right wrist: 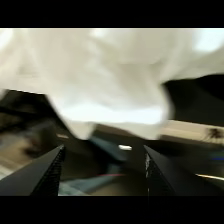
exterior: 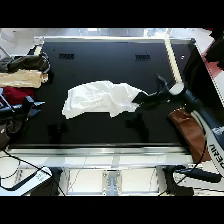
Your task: Fold the shirts.
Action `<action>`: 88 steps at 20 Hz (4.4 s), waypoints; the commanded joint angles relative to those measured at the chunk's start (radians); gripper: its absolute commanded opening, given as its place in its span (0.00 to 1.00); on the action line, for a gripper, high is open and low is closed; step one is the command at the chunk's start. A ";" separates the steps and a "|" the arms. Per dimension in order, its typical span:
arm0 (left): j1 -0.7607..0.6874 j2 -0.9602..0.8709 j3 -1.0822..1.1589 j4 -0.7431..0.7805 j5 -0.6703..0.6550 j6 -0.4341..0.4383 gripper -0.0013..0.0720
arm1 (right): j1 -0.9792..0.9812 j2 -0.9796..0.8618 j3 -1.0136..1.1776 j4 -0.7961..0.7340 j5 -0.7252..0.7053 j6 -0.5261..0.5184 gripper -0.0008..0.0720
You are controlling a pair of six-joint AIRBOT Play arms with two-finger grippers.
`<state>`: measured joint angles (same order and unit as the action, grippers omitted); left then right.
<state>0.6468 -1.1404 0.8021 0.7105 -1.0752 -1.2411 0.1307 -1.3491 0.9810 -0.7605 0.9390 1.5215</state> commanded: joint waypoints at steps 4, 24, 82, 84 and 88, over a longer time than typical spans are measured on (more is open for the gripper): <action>0.007 0.011 -0.083 -0.159 0.051 0.000 0.80 | 0.165 0.031 -0.261 0.492 -0.364 -0.068 0.77; -0.128 0.010 -0.184 -0.158 0.071 0.030 0.80 | 0.168 -0.021 -0.240 0.444 -0.716 0.187 0.04; -0.151 0.120 -0.010 -0.179 0.343 0.130 0.90 | 0.026 -0.219 0.615 -0.530 -0.450 0.217 0.85; -0.019 0.142 0.074 -0.229 0.341 0.130 0.90 | -0.043 -0.100 0.654 -0.624 -0.267 0.215 0.85; 0.212 0.205 0.098 -0.212 0.230 0.130 0.90 | -0.180 0.158 0.651 -0.819 0.075 0.212 0.85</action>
<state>0.7094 -0.9653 0.8684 0.5003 -0.7841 -1.1110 0.0326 -1.3376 1.6222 -1.4231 0.7483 1.7321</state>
